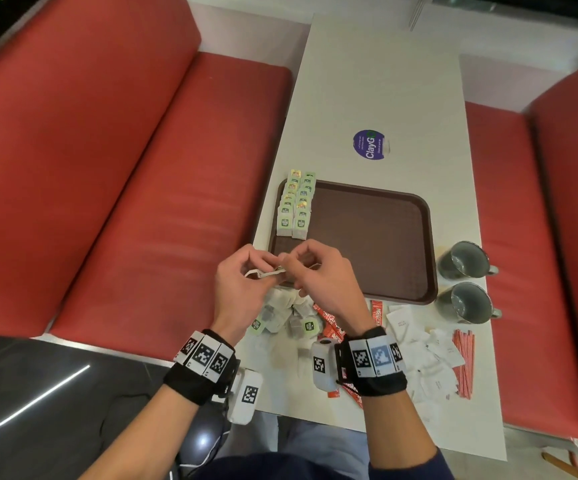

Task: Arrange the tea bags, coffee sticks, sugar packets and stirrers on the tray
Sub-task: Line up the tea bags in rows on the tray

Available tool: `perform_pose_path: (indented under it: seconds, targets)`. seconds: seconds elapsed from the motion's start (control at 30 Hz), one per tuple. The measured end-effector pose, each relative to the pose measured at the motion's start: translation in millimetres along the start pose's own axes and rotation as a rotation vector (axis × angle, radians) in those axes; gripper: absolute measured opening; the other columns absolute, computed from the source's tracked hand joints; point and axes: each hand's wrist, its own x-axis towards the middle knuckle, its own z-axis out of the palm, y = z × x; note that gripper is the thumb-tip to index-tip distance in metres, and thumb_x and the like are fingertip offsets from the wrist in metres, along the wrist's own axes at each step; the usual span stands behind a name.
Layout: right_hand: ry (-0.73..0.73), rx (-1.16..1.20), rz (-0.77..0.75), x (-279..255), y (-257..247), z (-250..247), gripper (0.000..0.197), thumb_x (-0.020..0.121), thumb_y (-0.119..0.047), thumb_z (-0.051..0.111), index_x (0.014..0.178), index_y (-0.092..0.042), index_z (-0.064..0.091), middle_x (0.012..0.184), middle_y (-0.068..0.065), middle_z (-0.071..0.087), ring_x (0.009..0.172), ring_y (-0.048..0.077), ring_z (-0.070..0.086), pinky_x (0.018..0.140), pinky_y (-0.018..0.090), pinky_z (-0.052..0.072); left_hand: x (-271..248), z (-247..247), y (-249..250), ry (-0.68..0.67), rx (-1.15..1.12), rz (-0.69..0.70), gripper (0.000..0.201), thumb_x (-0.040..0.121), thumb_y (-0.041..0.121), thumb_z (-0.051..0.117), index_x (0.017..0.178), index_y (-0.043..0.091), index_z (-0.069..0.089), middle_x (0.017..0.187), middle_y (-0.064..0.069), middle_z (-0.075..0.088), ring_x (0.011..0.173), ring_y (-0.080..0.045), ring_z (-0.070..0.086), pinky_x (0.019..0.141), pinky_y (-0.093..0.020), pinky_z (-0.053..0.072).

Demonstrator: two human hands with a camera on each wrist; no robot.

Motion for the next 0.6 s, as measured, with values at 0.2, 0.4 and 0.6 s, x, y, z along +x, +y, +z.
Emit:
perform_pose_path:
  seconds: [0.2,0.4,0.6]
  targets:
    - [-0.1,0.046,0.127,-8.5,-9.2,-11.8,0.031,0.096,-0.047,0.081,0.095,-0.017,0.074,0.079,0.0,0.074,0.066,0.013,0.071,0.062,0.024,0.055,-5.9,0.1,5.6,0.022,0.098,0.282,0.041,0.067,-0.024,0.085,0.073,0.008,0.061,0.103,-0.003,0.074,0.101,-0.027,0.074,0.083,-0.053,0.061]
    - [-0.07,0.127,-0.051,-9.2,-8.2,-22.1,0.012,0.102,-0.02,0.079,0.096,-0.013,0.071,0.094,0.011,0.075,0.073,0.012,0.071,0.065,0.024,0.061,-9.6,-4.7,16.3,-0.145,-0.006,0.141,0.065,0.07,-0.003,0.098,0.122,0.02,0.066,0.125,0.002,0.072,0.123,-0.024,0.07,0.101,-0.039,0.06]
    - [-0.008,-0.125,-0.267,-4.7,-7.4,-40.4,0.014,0.101,-0.02,0.08,0.093,-0.022,0.068,0.087,-0.004,0.074,0.073,0.014,0.071,0.062,0.03,0.063,-7.9,-6.4,27.0,-0.214,-0.091,-0.063,0.047,0.091,0.022,0.087,0.134,0.021,0.068,0.109,-0.007,0.081,0.098,-0.026,0.08,0.093,-0.044,0.065]
